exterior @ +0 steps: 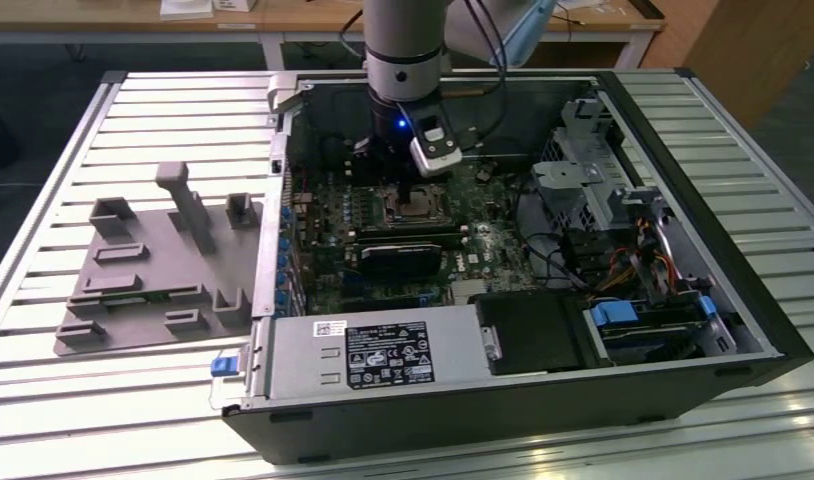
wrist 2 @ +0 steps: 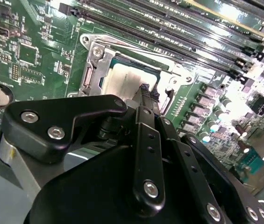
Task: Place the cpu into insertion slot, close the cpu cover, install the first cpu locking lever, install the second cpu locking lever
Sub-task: 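Close the cpu cover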
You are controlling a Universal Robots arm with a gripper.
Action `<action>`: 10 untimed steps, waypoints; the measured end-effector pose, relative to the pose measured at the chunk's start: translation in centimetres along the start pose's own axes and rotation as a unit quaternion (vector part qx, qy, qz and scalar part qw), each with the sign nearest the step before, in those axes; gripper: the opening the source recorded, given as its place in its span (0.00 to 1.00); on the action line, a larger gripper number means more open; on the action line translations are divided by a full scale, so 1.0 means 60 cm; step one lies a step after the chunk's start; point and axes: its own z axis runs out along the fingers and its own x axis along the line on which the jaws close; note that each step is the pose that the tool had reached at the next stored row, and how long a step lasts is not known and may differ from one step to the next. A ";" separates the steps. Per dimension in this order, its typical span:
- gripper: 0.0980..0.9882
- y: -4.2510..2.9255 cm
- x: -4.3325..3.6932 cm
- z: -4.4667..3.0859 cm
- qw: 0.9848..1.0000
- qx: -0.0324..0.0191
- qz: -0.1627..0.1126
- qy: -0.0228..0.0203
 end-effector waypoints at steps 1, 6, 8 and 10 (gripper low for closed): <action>0.00 0.000 0.000 0.000 1.000 0.000 -0.005 0.000; 0.00 -0.001 0.001 0.002 0.999 -0.002 -0.038 0.000; 0.00 -0.002 0.002 0.003 0.999 -0.002 -0.048 0.000; 0.00 -0.003 0.006 0.004 0.998 -0.003 -0.057 0.001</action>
